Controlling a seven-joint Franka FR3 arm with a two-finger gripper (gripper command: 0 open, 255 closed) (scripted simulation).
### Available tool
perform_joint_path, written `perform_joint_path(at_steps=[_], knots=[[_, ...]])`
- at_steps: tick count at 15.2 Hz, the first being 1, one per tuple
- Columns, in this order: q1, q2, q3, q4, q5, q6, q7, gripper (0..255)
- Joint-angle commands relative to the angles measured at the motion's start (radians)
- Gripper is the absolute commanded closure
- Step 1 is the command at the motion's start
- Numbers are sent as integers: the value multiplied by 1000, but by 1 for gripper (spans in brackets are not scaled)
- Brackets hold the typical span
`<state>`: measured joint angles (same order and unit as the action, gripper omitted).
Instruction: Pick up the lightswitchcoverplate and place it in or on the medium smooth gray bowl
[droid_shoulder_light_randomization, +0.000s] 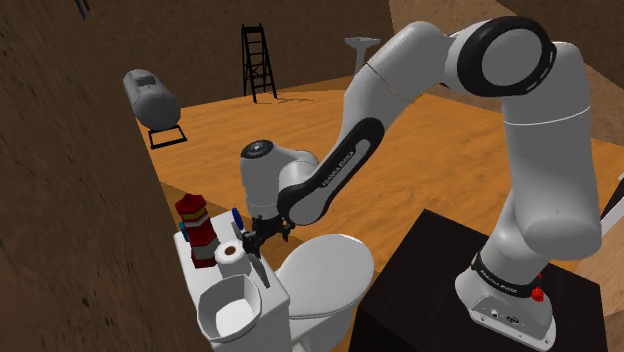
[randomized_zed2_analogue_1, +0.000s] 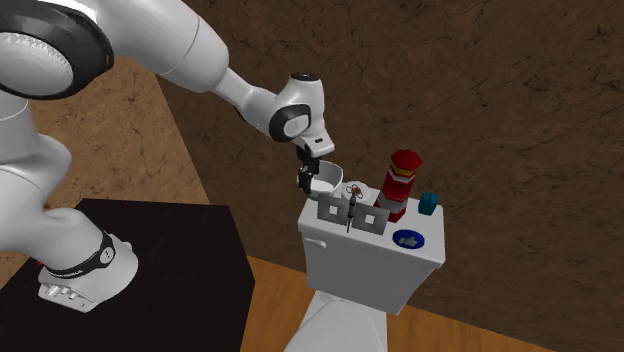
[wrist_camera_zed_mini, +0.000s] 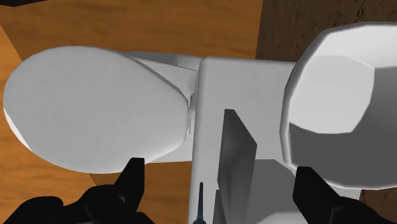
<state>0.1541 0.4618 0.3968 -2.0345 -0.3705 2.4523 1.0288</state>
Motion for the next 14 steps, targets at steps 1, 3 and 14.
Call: perform_joint_path(at_steps=[1,3,14], knots=[[39,83,-25,76,-36,-2,37,0],[75,163,-49,154,-61,-8,62,0],[108,275,-91,210,-102,47,90,0]])
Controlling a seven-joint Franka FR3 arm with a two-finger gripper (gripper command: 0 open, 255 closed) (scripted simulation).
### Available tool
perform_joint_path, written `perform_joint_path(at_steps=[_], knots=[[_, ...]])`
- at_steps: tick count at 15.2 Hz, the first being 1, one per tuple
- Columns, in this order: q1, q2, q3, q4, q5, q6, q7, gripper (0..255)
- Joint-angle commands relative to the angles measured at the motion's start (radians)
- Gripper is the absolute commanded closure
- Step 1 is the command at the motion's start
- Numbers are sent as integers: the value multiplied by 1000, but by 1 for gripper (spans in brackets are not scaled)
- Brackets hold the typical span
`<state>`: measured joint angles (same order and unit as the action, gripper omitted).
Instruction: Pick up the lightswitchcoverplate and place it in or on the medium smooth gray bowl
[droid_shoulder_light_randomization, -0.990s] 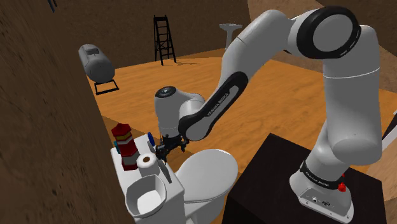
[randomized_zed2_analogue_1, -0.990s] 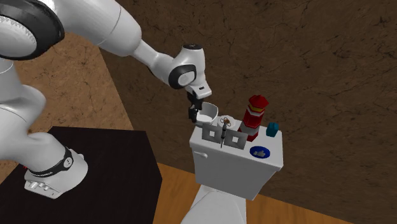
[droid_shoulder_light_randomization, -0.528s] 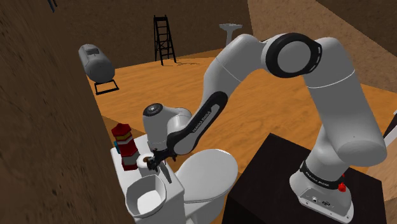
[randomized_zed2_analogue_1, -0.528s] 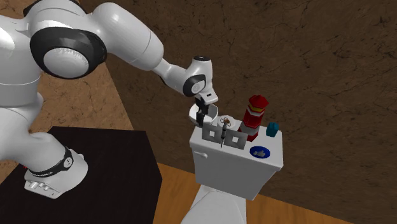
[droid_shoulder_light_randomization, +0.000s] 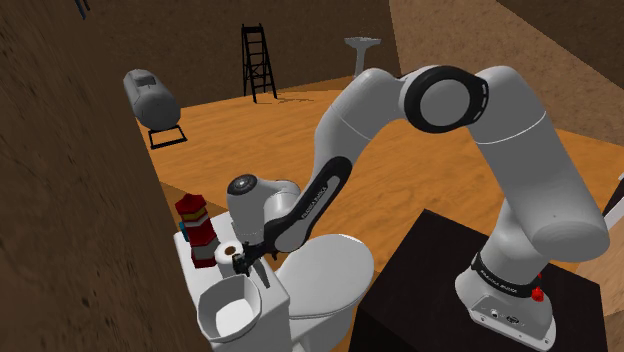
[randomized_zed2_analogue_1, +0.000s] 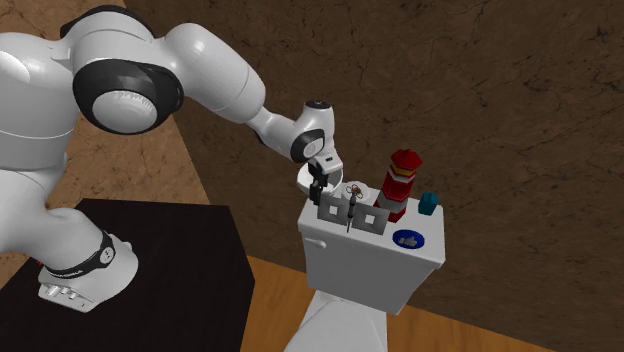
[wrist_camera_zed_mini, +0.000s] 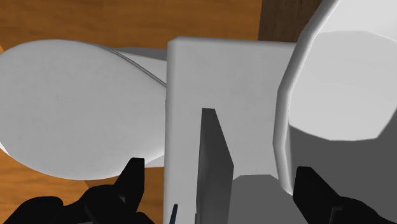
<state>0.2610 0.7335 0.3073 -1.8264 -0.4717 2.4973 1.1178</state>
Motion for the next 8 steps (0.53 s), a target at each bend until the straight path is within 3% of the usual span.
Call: perform_joint_path(at_steps=[1,5,6,8], knots=[[1,4,-1,2,-1,2,1,0],[1,3,-1,2,-1,1,1,0],[1,3,-1,2,-1,1,1,255],[1,3,-1,2,-1,1,1,255]])
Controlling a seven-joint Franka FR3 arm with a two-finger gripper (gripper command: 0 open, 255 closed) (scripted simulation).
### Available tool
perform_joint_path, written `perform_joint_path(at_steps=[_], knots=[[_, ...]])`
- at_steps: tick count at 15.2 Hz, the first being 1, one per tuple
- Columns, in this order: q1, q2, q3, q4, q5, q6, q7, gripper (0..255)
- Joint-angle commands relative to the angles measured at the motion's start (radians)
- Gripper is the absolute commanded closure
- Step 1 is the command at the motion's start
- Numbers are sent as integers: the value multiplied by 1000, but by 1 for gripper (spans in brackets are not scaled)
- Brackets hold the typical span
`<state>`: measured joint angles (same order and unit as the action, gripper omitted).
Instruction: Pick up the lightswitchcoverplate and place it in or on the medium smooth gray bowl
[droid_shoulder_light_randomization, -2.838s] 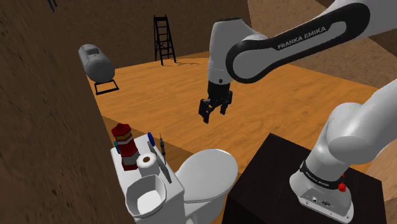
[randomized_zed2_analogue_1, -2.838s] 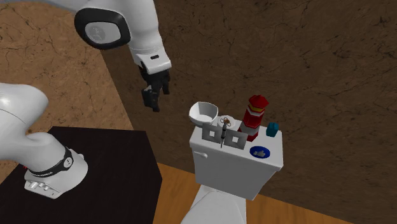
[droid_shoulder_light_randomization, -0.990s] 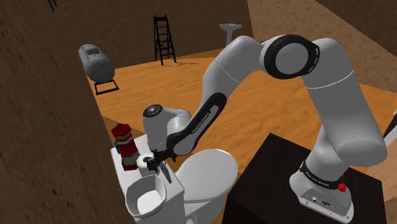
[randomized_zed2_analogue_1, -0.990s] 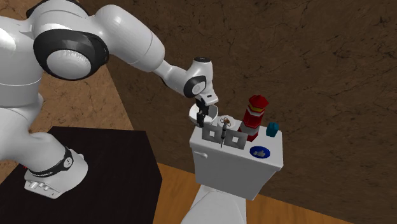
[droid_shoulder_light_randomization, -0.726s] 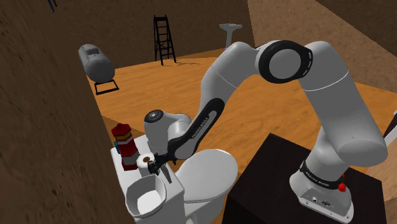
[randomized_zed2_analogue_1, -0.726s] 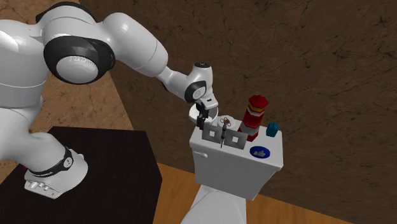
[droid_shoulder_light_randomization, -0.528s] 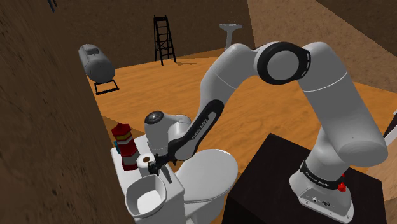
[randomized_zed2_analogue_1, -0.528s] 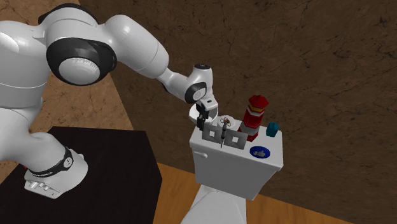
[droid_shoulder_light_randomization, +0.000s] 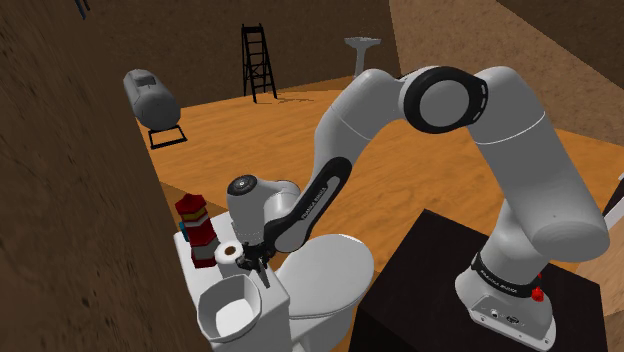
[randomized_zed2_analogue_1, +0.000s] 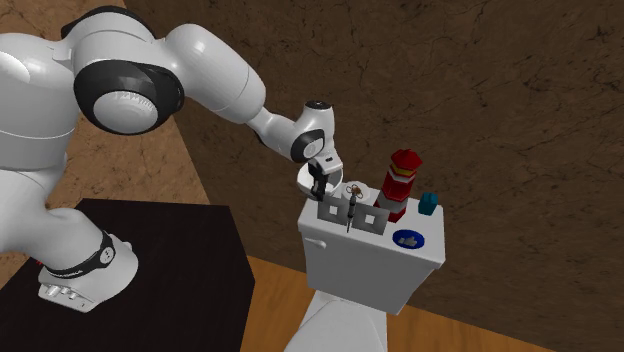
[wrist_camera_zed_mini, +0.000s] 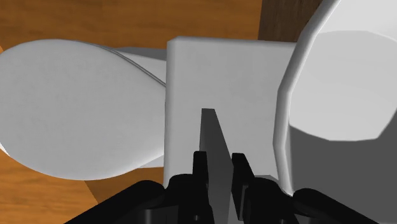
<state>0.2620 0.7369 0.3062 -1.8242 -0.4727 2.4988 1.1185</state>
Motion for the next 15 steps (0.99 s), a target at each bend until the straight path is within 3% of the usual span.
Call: perform_joint_path(at_steps=[1,7,15], knots=[[0,0,0,0,0,0,0,255],[0,0,0,0,0,0,0,255],[-25,-85,35,-24,36,-61,-27,255]])
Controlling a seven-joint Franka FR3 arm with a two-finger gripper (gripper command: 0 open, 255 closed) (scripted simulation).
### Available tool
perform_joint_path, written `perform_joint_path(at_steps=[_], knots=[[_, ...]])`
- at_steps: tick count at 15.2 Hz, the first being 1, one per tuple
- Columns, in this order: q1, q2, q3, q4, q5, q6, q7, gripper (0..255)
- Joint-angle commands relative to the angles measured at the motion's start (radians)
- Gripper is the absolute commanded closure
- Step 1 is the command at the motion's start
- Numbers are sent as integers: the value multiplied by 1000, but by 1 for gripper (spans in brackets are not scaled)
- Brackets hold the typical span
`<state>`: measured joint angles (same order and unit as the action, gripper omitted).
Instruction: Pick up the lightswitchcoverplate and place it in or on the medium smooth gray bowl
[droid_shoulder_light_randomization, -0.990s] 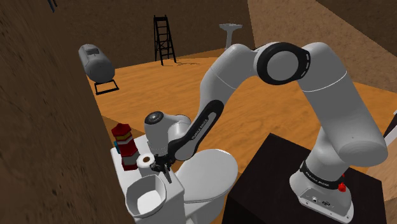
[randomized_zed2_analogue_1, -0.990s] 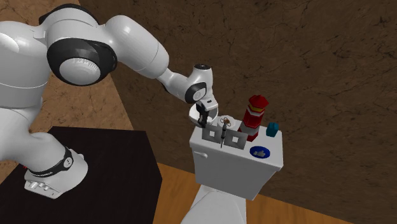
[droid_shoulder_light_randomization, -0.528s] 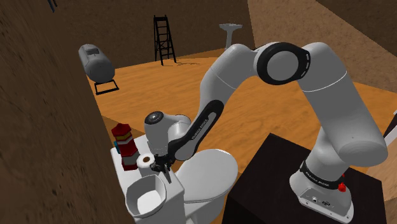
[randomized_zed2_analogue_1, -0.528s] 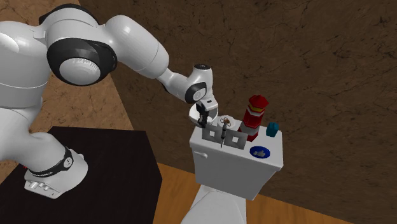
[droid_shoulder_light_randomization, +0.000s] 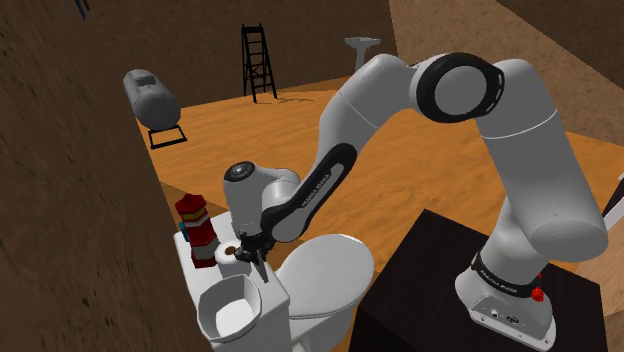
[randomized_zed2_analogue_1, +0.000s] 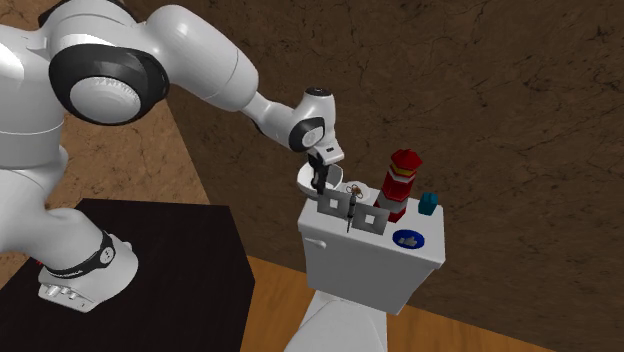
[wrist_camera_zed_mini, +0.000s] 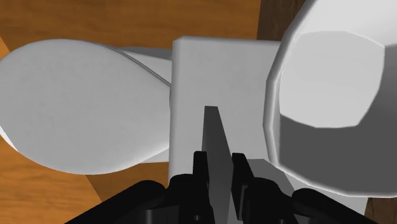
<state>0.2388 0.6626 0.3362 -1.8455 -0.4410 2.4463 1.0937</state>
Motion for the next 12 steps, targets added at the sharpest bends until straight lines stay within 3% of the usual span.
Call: perform_joint_path(at_steps=[1,12], knots=[[-5,-21,9,-5,10,-16,-6,255],[-35,-127,52,-12,66,-110,-47,255]])
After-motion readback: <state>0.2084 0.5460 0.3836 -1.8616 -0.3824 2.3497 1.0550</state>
